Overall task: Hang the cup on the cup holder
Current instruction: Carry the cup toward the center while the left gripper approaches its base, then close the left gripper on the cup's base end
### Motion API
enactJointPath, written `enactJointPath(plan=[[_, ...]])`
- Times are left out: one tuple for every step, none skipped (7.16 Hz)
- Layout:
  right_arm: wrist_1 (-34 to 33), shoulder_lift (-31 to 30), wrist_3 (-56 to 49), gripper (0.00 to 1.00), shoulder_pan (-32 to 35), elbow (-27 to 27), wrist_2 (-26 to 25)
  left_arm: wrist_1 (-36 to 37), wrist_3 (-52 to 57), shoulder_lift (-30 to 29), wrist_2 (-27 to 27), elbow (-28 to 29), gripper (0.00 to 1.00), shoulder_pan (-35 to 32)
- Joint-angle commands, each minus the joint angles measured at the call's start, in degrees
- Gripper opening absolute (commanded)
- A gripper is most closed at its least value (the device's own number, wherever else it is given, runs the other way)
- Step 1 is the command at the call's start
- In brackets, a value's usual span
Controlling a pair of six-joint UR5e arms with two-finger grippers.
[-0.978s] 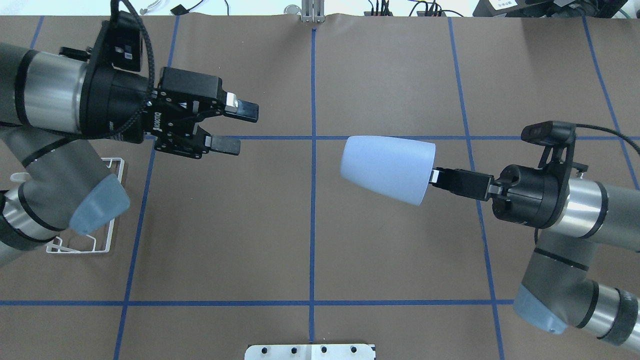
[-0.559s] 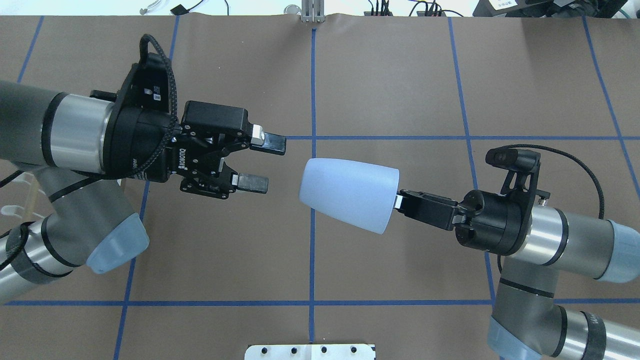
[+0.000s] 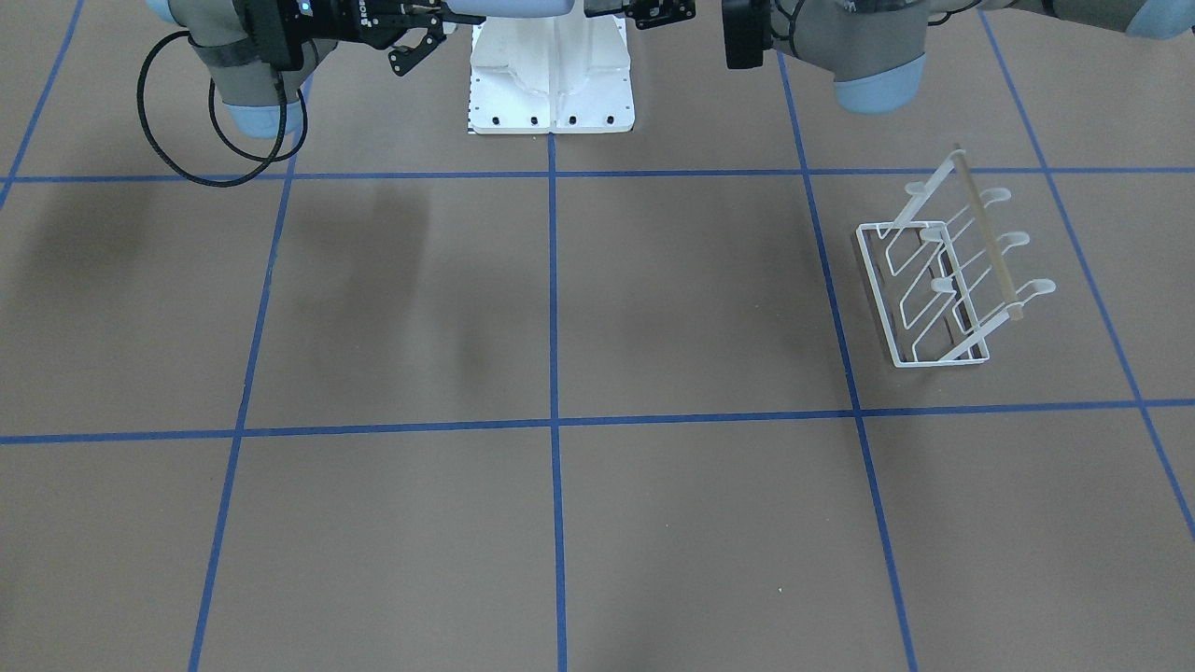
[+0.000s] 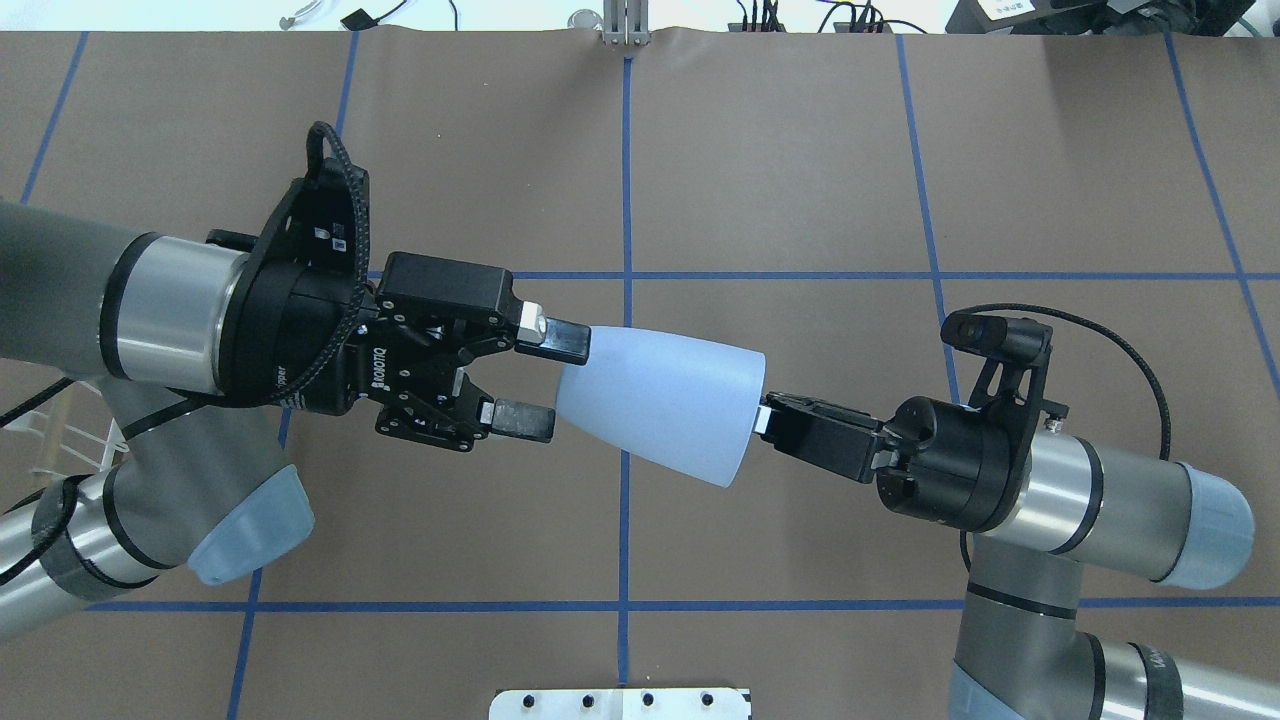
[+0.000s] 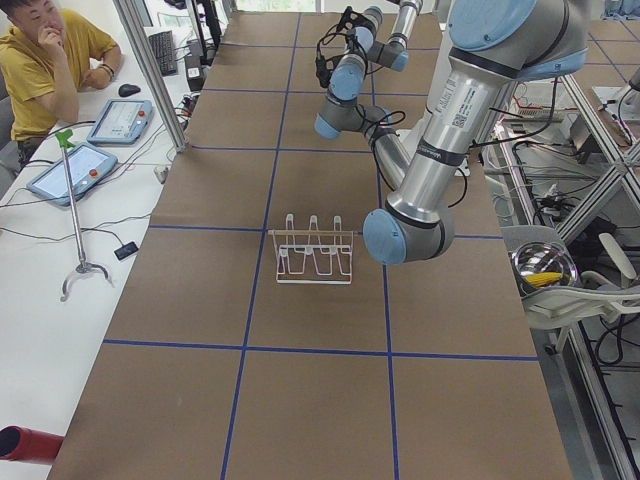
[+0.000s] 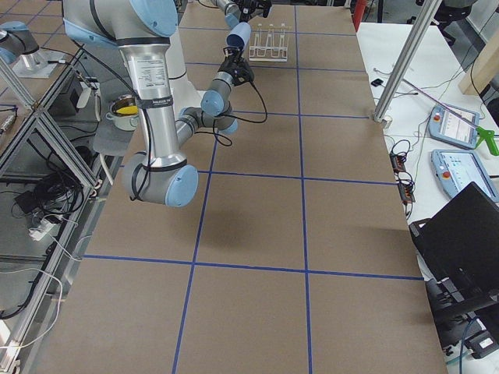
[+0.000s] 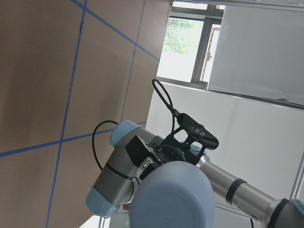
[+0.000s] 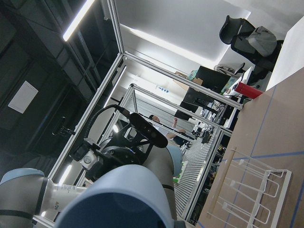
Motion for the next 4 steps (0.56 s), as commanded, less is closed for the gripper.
enactJointPath(plan=[[0.0,0.4,-2.3,0.0,-2.5,0.0,-1.8,0.0,0.0,-0.2,0.0,0.1,0.98,0.2],[-0.1,0.4,-2.5,0.0,-2.8,0.0,-1.9,0.0,0.0,-0.2,0.0,0.1,0.98,0.2],[0.0,0.4,-2.5,0.0,-2.8,0.0,-1.9,0.0,0.0,-0.2,0.1,0.1,0.95,0.2],[0.0,0.5,-2.5,0.0,-2.9,0.0,-2.4,-0.1,0.0,-0.2,0.0,0.1,0.86,0.2]])
